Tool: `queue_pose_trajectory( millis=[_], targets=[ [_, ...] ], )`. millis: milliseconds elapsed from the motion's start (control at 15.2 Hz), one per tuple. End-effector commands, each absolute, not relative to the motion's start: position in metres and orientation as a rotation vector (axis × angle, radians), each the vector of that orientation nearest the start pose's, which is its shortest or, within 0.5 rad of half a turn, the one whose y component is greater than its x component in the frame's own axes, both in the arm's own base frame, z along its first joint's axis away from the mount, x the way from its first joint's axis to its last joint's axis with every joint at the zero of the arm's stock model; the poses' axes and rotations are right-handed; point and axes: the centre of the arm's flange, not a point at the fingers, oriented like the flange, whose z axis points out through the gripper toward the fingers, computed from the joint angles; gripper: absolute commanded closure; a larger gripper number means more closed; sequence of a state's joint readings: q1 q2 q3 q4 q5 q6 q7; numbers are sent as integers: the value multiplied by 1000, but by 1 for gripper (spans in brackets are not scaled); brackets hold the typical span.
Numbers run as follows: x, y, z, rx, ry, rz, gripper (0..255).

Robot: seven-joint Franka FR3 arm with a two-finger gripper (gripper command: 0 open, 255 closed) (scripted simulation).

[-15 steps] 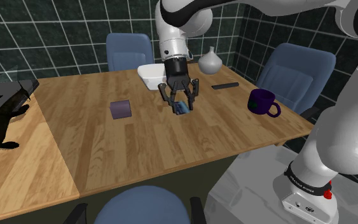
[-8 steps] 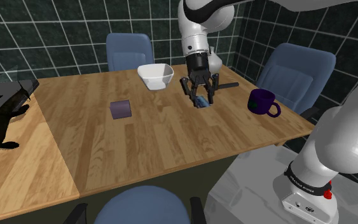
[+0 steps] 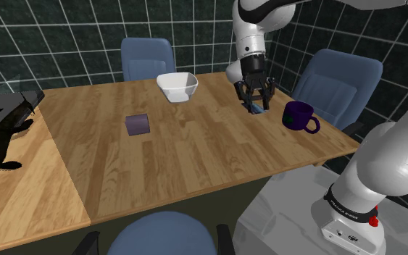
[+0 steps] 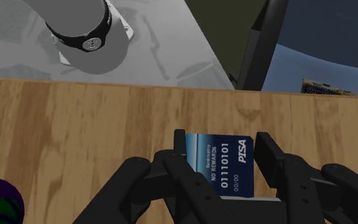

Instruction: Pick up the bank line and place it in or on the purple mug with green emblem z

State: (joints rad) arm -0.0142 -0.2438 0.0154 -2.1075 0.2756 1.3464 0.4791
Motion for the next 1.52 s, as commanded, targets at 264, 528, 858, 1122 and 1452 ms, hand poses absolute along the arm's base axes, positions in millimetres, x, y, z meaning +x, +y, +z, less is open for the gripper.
queue_pose_trajectory(
  millis=[264,528,858,1122,1452],
  targets=[
    [388,-40,498,-2794,696,838,255],
    [368,-89,500,-2794,696,838,255],
    [343,-150,503,-2794,696,838,255],
    [323,-199,505,-2794,696,838,255],
    [309,-234,496,-2794,696,838,255]
  ],
)
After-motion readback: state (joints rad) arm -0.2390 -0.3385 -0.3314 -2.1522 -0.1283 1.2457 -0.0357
